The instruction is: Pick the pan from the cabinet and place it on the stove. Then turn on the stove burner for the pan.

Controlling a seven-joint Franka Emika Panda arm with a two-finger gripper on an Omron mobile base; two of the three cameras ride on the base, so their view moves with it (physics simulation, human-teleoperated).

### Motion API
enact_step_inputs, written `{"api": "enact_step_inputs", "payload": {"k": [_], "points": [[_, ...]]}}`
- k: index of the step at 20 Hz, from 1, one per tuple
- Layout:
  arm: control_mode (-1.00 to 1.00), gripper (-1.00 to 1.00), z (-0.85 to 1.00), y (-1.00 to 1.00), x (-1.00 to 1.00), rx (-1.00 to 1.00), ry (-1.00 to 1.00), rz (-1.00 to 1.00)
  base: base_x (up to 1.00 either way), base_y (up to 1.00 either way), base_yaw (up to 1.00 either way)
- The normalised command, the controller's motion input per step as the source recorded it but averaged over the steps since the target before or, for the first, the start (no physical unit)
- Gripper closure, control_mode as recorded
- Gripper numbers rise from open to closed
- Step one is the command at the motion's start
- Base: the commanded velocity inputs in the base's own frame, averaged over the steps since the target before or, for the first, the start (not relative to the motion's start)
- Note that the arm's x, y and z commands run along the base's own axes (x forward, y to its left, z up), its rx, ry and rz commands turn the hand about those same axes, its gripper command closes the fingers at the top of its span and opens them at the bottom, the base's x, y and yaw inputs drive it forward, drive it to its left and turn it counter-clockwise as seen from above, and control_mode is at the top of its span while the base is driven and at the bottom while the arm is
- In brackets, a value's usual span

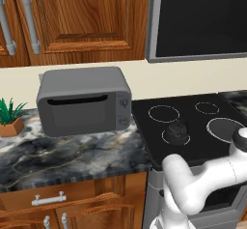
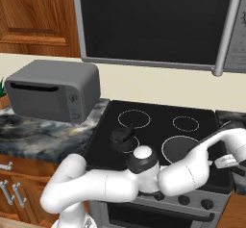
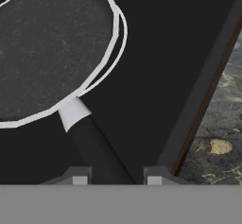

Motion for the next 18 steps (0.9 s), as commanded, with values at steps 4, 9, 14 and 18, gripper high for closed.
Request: {"api": "enact_step_inputs", "payload": {"k": [4, 9, 14, 18], "points": [[-1.0, -1.0, 0.0, 0.0, 0.0, 0.0, -0.01, 0.0, 0.0, 0.0, 0.0], [-1.0, -1.0, 0.01, 0.0, 0.0, 0.0, -0.04, 0.0, 0.0, 0.0, 0.0], [-1.0, -1.0, 0.11, 0.02, 0.0, 0.0, -0.05, 0.0, 0.0, 0.0, 0.0], [-1.0, -1.0, 0.36, 0.0, -0.08, 0.0, -0.11, 0.0, 0.0, 0.0, 0.0]]}}
